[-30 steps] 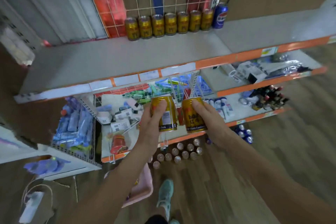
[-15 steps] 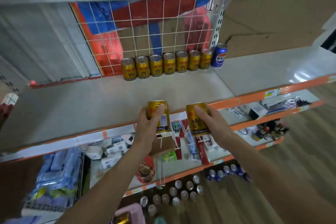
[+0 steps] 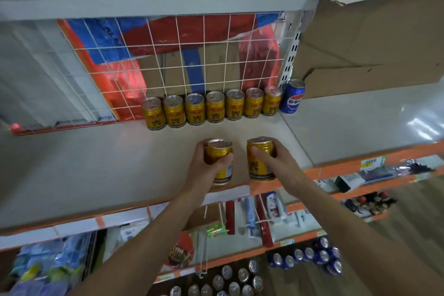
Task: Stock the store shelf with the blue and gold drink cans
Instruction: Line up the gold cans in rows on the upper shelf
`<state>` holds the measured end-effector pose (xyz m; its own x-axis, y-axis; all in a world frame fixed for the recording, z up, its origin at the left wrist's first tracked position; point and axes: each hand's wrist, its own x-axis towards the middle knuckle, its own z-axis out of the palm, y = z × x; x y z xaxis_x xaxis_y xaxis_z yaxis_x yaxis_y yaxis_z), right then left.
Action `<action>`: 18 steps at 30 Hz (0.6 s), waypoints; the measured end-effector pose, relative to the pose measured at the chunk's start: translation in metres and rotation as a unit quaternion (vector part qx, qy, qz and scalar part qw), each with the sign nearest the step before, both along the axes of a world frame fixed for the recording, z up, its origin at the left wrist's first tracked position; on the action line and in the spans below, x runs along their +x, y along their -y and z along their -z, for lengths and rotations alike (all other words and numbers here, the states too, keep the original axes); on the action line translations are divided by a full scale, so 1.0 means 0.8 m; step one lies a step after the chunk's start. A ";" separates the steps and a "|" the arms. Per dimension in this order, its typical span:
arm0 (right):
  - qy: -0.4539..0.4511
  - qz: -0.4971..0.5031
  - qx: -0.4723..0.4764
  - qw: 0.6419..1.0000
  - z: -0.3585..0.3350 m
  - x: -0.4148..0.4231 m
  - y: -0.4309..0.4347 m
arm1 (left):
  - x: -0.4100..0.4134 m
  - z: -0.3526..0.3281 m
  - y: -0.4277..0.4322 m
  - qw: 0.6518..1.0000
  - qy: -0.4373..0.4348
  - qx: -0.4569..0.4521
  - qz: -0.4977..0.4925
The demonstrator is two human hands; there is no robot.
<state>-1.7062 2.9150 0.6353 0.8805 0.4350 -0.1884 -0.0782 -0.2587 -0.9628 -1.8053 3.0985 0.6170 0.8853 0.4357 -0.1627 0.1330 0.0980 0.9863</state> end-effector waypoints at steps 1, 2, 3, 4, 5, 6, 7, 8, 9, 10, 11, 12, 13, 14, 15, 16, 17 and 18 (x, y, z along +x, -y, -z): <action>-0.001 -0.008 0.006 1.000 0.003 0.014 0.002 | 0.010 0.001 0.003 1.000 0.003 0.008 -0.002; 0.000 -0.015 0.013 1.000 0.006 0.028 0.003 | 0.020 0.003 0.005 1.000 0.005 0.017 -0.008; 0.004 -0.023 0.016 1.000 0.008 0.041 0.005 | 0.030 0.005 0.009 1.000 0.007 0.027 -0.013; 0.012 -0.033 0.018 0.999 0.010 0.054 0.007 | 0.039 0.006 0.012 0.999 0.008 0.037 -0.017; 0.022 -0.045 0.022 0.998 0.013 0.065 0.008 | 0.047 0.007 0.016 0.999 0.009 0.049 -0.021; 0.030 -0.058 0.028 0.997 0.015 0.075 0.010 | 0.053 0.010 0.020 0.998 0.009 0.059 -0.024; 0.039 -0.069 0.034 0.996 0.017 0.084 0.012 | 0.058 0.012 0.023 0.997 0.011 0.068 -0.027; 0.051 -0.080 0.034 0.995 0.021 0.091 0.015 | 0.061 0.015 0.027 0.997 0.013 0.076 -0.032; 0.063 -0.090 0.032 0.993 0.026 0.097 0.017 | 0.063 0.017 0.031 0.996 0.016 0.084 -0.035; 0.071 -0.100 0.030 0.992 0.031 0.102 0.021 | 0.064 0.020 0.034 0.995 0.017 0.094 -0.038; 0.076 -0.111 0.029 0.990 0.035 0.106 0.024 | 0.065 0.023 0.036 0.993 0.019 0.104 -0.044; 0.079 -0.123 0.023 0.989 0.038 0.110 0.027 | 0.065 0.026 0.037 0.992 0.021 0.114 -0.050; 0.083 -0.136 0.011 0.987 0.037 0.114 0.030 | 0.064 0.029 0.037 0.990 0.025 0.124 -0.054; 0.087 -0.153 -0.002 0.984 0.037 0.118 0.033 | 0.062 0.033 0.037 0.989 0.025 0.132 -0.054; 0.093 -0.170 -0.015 0.981 0.036 0.121 0.036 | 0.060 0.034 0.037 0.989 0.024 0.139 -0.046; 0.102 -0.182 -0.029 0.978 0.034 0.123 0.038 | 0.056 0.034 0.037 0.988 0.024 0.146 -0.033; 0.121 -0.187 -0.048 0.974 0.033 0.124 0.040 | 0.053 0.035 0.037 0.987 0.027 0.156 -0.020; 0.149 -0.186 -0.071 0.968 0.032 0.122 0.042 | 0.049 0.034 0.037 0.985 0.029 0.171 -0.009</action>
